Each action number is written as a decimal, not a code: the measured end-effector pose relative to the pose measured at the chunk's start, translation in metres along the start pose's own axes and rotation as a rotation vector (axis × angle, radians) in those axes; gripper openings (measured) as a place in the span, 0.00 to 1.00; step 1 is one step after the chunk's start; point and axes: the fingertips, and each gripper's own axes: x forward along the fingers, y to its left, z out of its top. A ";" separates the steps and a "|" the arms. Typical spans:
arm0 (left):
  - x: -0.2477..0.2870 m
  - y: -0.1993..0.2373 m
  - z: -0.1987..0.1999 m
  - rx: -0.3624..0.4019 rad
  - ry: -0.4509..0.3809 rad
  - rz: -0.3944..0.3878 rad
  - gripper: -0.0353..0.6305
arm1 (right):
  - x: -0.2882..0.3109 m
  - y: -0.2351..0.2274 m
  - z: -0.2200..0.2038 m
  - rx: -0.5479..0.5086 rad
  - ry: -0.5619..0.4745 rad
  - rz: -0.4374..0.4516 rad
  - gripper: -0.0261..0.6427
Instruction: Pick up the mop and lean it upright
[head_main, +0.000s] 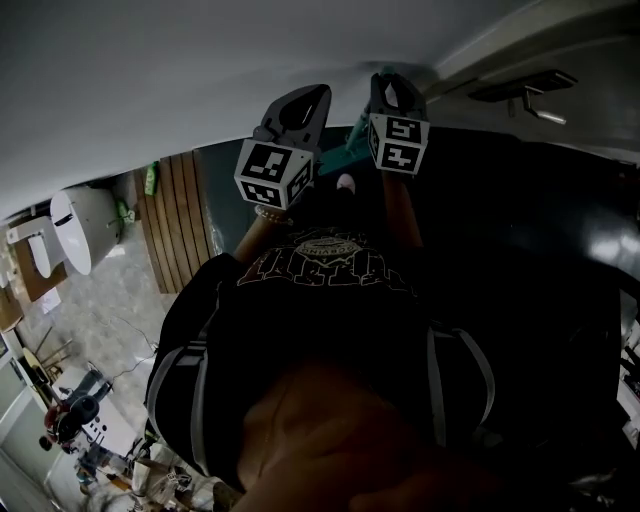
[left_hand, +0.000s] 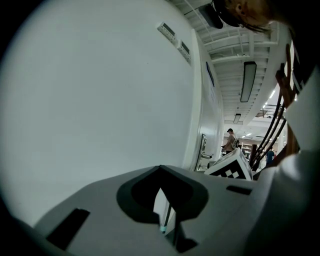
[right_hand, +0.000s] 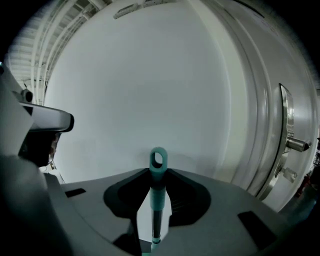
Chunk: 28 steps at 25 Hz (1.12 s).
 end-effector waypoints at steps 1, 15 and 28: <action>0.002 -0.001 -0.001 -0.001 0.001 -0.005 0.11 | -0.003 0.001 -0.001 -0.001 0.001 0.009 0.21; 0.021 -0.030 -0.015 -0.007 0.031 -0.068 0.11 | -0.066 0.009 -0.023 -0.019 0.015 0.064 0.21; 0.020 -0.055 -0.021 0.010 0.042 -0.107 0.11 | -0.104 0.007 -0.035 0.006 -0.013 0.047 0.20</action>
